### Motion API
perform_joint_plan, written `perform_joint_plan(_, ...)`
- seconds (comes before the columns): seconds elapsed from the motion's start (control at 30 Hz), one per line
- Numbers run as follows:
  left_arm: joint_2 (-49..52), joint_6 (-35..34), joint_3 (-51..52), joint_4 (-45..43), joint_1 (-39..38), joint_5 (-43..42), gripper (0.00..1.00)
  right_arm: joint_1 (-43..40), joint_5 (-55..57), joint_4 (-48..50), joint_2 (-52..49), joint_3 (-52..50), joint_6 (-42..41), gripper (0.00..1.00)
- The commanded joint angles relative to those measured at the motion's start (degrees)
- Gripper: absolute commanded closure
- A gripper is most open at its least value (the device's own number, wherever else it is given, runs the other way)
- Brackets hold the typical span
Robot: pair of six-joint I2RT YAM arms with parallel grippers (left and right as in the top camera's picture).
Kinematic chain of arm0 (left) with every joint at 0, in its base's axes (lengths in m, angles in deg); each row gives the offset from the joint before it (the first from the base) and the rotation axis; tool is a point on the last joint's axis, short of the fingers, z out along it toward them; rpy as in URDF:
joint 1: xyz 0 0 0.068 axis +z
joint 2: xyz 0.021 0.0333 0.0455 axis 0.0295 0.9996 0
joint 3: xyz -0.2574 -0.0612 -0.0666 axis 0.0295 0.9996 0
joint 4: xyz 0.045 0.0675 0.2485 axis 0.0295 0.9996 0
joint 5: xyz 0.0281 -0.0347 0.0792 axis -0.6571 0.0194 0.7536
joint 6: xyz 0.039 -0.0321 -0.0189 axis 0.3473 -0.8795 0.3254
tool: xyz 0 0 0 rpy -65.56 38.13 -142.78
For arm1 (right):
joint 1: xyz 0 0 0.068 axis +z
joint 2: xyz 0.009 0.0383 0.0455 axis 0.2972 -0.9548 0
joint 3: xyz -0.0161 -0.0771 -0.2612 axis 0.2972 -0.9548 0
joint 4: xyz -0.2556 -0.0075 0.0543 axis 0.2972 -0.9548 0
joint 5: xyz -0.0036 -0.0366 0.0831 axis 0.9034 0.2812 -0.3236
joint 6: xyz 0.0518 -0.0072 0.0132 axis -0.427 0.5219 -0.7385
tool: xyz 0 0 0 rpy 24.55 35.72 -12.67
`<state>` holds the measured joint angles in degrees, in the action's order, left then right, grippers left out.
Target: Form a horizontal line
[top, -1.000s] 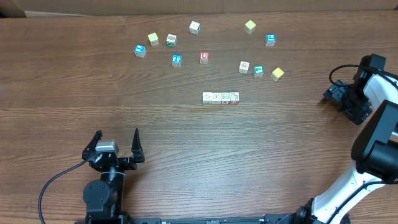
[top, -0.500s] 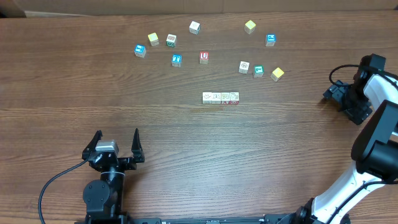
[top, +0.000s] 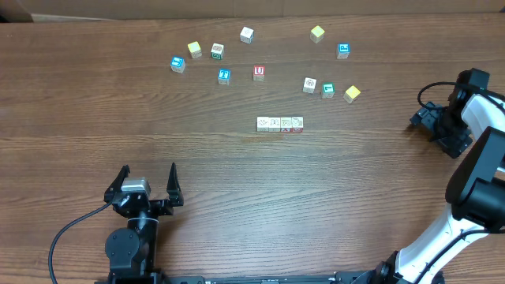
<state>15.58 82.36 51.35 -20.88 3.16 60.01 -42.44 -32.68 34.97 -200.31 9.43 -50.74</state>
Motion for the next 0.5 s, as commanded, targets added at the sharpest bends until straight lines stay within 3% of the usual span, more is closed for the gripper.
perform_joint_plan(0.0,-0.76,1.27,0.2,0.0,-0.28,-0.59,0.0,-0.33,1.46,0.07,-0.63,-0.52,-0.07,0.0)
perform_joint_plan(0.23,-0.76,1.29,0.2,0.0,-0.28,-0.59,0.0,1.03,1.46,0.07,-0.26,-0.55,-0.07,0.0)
perform_joint_plan(0.47,-0.76,1.27,0.2,0.0,-0.28,-0.59,0.0,7.69,1.46,0.09,2.91,-0.55,-0.04,0.0)
